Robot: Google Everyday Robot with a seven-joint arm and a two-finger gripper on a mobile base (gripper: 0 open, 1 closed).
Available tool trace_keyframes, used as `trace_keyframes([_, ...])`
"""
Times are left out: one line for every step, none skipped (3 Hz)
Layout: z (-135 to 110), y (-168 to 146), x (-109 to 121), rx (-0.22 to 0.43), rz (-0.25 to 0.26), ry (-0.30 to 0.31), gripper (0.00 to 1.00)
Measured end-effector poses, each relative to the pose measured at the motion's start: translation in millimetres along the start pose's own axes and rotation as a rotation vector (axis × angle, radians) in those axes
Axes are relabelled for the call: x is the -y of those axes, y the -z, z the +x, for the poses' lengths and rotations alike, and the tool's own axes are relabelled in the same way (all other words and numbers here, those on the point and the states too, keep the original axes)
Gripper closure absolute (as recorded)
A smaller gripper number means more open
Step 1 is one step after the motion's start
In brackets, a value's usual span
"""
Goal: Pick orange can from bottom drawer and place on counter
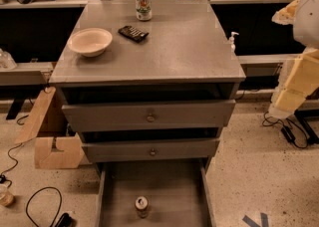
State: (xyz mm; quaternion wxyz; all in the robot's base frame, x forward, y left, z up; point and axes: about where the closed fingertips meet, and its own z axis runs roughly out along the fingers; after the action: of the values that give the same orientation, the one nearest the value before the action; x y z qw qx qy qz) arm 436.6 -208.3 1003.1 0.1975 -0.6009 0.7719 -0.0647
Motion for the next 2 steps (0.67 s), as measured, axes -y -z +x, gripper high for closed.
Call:
trace_keyframes([0, 0, 0, 0.0, 0.0, 0.0, 0.0])
trace_keyframes([9, -23, -4, 0.061, -0.01, -0.034, 0.0])
